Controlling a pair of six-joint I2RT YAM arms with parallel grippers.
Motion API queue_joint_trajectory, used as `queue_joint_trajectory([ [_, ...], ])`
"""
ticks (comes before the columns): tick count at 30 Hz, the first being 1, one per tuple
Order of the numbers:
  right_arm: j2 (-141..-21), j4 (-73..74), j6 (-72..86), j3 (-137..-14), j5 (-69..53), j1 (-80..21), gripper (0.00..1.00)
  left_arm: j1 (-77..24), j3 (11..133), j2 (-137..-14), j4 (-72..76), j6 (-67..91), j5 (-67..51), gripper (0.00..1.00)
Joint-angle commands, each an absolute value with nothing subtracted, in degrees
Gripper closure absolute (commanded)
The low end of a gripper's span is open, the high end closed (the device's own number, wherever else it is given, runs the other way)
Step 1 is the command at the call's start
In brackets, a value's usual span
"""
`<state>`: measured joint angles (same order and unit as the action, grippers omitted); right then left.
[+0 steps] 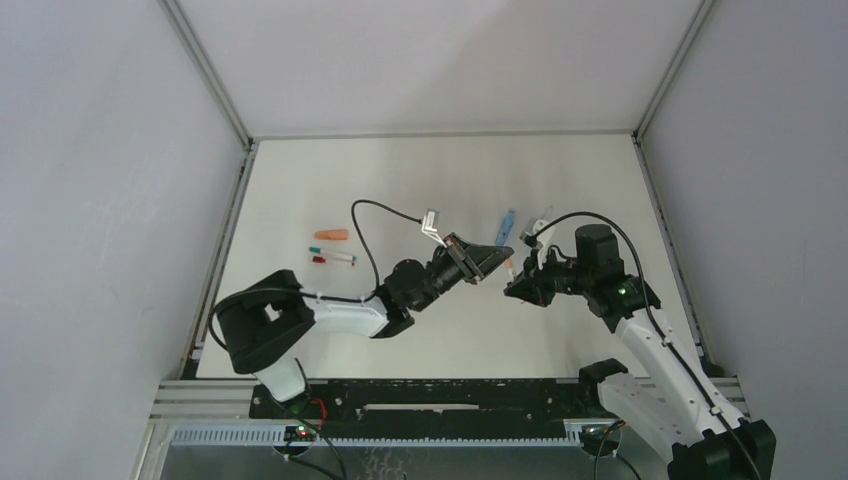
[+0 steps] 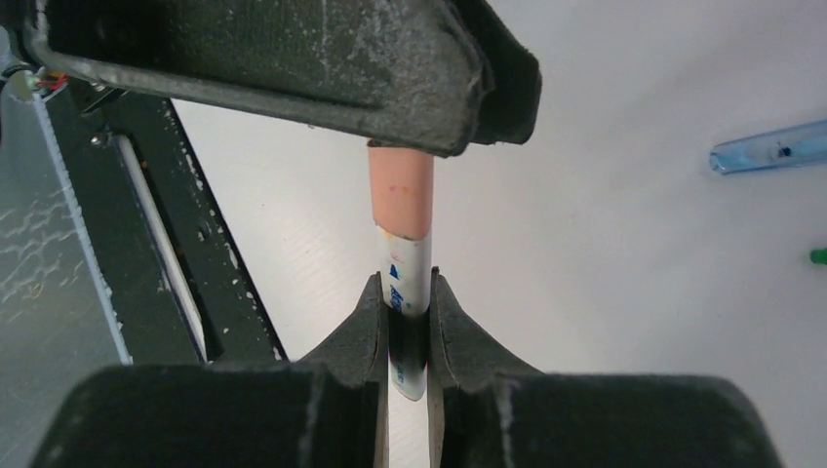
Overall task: Insert the pens into the pen caps
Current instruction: Press the pen cap onto the pen.
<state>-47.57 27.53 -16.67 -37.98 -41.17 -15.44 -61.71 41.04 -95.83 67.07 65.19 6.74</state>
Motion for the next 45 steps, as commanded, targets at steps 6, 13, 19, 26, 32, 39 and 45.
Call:
queue_joint_trajectory([
  [6,-48.6,11.3,-21.2,-42.9,-50.0,-14.1,1.0,-66.8,34.2,-84.6,52.1,60.3,-10.5,0.9],
  [13,-50.7,13.9,-24.0,-42.9,-54.5,-14.8,1.0,-63.3,31.3,-70.8,49.8,54.9,-2.8,0.54],
  [19,-51.4,15.7,-26.1,-42.9,-57.1,-15.3,1.0,-63.1,29.4,-58.6,41.1,44.0,2.8,0.29],
  [26,-53.6,18.5,-26.5,-43.9,-65.4,-14.2,1.0,-63.8,26.3,-57.3,45.4,30.3,-0.9,0.2],
  [32,-56.4,16.4,-20.7,-43.9,-69.4,-14.0,1.0,-64.7,30.2,-67.7,53.6,21.7,-0.9,0.18],
  [39,-57.4,16.0,-19.6,-43.9,-71.5,-13.4,1.0,-64.7,33.0,-76.3,59.7,22.7,5.0,0.37],
  [45,-57.8,15.9,-19.6,-43.9,-71.6,-13.8,0.99,-64.7,32.7,-78.2,64.7,23.7,6.6,0.46],
])
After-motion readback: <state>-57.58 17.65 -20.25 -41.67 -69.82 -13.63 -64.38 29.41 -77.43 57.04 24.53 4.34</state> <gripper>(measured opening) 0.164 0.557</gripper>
